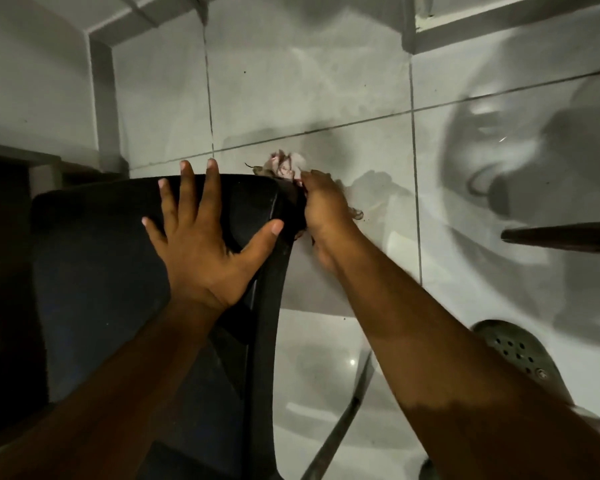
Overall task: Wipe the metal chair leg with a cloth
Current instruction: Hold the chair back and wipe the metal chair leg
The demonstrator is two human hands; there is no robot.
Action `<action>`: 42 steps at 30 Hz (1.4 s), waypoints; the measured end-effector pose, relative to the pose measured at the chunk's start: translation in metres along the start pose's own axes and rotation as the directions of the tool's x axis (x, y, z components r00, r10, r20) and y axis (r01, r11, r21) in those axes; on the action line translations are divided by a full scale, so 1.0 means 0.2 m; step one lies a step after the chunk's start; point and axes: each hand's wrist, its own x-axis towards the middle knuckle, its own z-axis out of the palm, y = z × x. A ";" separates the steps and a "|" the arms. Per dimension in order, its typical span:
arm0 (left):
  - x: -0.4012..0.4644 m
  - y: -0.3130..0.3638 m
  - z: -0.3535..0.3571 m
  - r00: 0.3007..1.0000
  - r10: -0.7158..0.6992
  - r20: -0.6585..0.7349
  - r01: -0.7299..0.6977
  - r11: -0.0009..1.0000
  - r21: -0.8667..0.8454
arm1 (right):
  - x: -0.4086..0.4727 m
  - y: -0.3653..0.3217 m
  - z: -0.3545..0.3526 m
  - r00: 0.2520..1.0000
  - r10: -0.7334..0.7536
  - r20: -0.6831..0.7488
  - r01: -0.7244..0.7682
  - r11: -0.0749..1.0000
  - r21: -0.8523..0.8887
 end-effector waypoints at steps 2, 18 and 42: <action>0.00 0.01 -0.01 1.000 -0.004 0.000 0.004 1.000 0.001 | -0.01 -0.01 0.01 1.000 0.024 -0.002 -0.024 0.998 -0.050; 0.02 0.14 0.02 0.997 0.072 0.010 -0.072 0.997 0.034 | 0.33 0.22 -0.02 0.991 0.119 -0.063 -0.105 0.976 0.192; 0.03 0.14 0.02 0.997 0.077 -0.014 -0.078 0.997 -0.007 | 0.21 0.21 -0.08 0.988 0.111 0.111 -0.155 0.806 0.571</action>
